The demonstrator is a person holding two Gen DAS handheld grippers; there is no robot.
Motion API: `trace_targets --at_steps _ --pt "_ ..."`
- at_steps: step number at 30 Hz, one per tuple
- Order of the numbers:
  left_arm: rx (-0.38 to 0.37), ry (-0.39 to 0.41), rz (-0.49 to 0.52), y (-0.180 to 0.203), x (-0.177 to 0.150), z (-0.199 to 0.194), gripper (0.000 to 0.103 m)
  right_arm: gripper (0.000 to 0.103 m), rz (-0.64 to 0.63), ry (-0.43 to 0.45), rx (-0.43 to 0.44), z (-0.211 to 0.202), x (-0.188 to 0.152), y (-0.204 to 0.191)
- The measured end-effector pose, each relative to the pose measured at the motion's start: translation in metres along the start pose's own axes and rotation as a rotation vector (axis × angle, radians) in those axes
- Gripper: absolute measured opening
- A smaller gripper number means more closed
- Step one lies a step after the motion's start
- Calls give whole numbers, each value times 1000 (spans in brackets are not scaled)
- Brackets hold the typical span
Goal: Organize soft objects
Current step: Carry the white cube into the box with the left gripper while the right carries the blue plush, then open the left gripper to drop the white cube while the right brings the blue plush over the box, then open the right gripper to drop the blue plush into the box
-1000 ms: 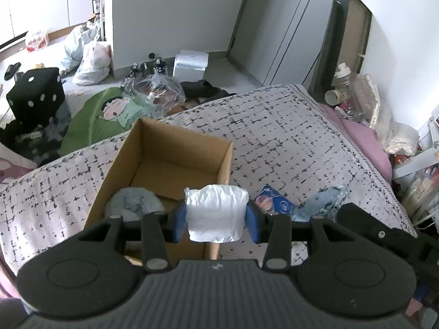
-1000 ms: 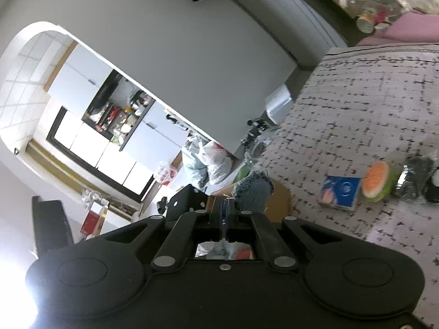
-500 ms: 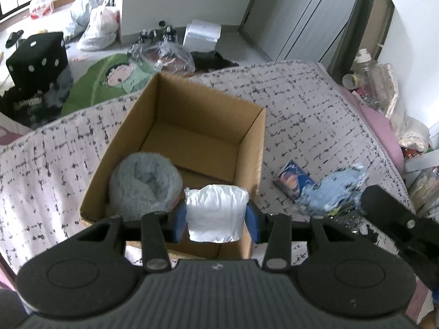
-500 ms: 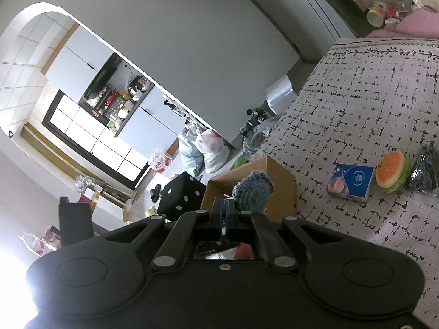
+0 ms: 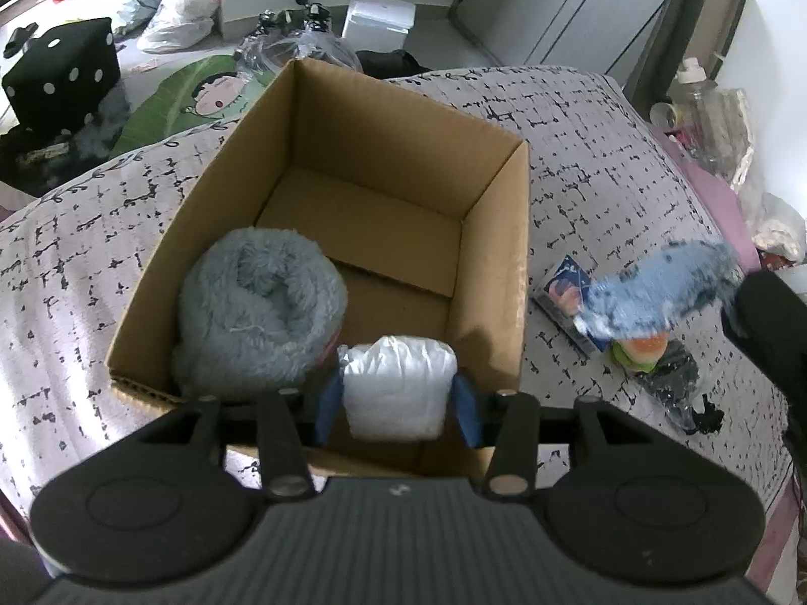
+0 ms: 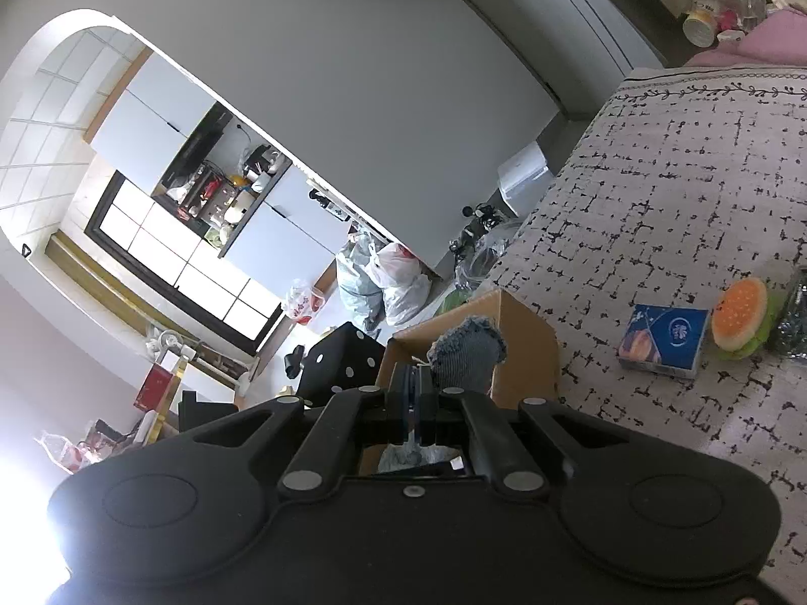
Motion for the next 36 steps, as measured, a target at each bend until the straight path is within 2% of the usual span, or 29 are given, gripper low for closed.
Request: trace_targets --at_steps 5,14,23,27,28,30,36 --pt "-17 1 -23 -10 2 -11 57 2 -10 -6 17 13 -1 -4" --pt "-43 42 -70 -37 6 -35 57 2 -36 -39 -2 35 -7 -15" --pt "-50 54 -73 -51 13 -46 57 3 -59 -72 -28 41 -14 -26" --pt "-49 58 -77 -55 12 -50 58 11 -41 -74 -40 37 -16 -26" --pt "-48 60 -77 -54 12 -51 58 18 -40 -76 -39 37 -16 -25" --pt "-43 67 -73 -53 10 -54 58 22 -46 -64 -37 32 -16 -27" --pt "-18 100 -66 -49 7 -64 65 23 -31 -38 -21 17 -11 -25"
Point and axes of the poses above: each gripper's, at about its wrist camera, not at the fingertips, and z roughly the way its jaws point, y to its right, x to its top, the point moved 1 cm from there along z, roughly the way its jaws point, and after that the axes turned 13 degrees about -y, right-handed, at the moved point
